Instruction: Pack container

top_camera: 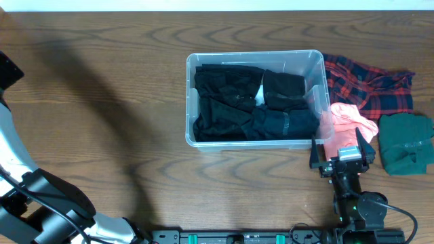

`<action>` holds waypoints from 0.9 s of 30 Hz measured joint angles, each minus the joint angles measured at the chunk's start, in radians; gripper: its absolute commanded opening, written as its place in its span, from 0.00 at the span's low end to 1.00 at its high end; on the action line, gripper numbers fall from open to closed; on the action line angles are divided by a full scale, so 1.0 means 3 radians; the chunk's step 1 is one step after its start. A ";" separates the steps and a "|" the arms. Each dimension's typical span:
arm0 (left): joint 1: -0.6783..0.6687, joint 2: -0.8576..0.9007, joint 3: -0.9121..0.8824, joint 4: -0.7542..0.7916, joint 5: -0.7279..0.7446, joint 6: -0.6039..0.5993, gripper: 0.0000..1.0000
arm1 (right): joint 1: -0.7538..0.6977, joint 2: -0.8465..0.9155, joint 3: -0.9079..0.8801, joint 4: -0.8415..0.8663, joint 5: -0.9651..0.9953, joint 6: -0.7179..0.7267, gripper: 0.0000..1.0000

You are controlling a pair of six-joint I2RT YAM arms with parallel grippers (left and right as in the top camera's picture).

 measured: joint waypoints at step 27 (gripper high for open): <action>0.0000 0.0000 0.0000 -0.0005 0.0000 0.0000 0.98 | -0.1174 0.3293 0.2618 -0.1373 -0.0323 0.0446 0.99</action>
